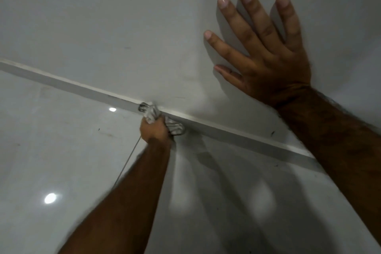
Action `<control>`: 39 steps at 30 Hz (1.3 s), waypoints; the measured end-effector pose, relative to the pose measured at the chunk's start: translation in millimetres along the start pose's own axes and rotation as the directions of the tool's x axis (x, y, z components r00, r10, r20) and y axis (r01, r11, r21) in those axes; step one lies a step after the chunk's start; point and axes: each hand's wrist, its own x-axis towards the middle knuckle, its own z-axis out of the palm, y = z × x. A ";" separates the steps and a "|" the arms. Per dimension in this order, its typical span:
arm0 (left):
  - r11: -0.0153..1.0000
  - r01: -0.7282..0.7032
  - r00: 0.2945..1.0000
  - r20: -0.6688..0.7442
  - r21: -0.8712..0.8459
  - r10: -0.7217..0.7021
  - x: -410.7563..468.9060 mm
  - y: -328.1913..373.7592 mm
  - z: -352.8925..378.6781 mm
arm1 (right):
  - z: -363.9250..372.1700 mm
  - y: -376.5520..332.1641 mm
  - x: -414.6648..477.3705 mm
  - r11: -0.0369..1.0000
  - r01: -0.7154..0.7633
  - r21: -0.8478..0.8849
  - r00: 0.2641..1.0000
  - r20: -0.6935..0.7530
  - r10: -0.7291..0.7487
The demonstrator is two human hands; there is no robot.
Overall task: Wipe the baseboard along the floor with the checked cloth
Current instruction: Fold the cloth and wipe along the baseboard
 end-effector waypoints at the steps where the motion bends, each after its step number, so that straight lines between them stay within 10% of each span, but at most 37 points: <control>1: 0.997 -0.027 0.999 0.021 0.069 0.026 -11.3 -10.7 2.6 | -0.7 -0.3 0.0 1.000 0.005 0.001 1.000 0.009 -0.005; 5: 0.951 -0.148 0.986 0.113 0.271 0.121 -24.0 -34.0 3.2 | -4.2 0.0 -1.0 1.000 0.019 -0.025 0.999 0.027 -0.018; 12: 0.979 -0.092 0.985 -0.128 0.184 0.116 15.8 9.2 -3.9 | -6.8 0.7 2.2 1.000 0.016 -0.007 0.999 0.051 -0.015; 19: 0.926 -0.222 0.975 0.088 0.304 0.205 -22.6 -11.8 2.6 | -6.2 2.0 -0.1 1.000 0.027 -0.016 0.998 0.059 -0.026; 29: 0.931 0.134 0.978 -0.108 -0.339 -0.180 -3.7 20.0 10.1 | -5.0 1.9 -2.6 0.999 0.007 0.040 0.999 0.048 -0.008; 39: 0.887 0.461 0.848 0.296 -0.007 -0.439 -95.9 -64.0 46.3 | -7.1 4.0 -2.0 0.998 -0.002 0.069 0.998 0.057 -0.002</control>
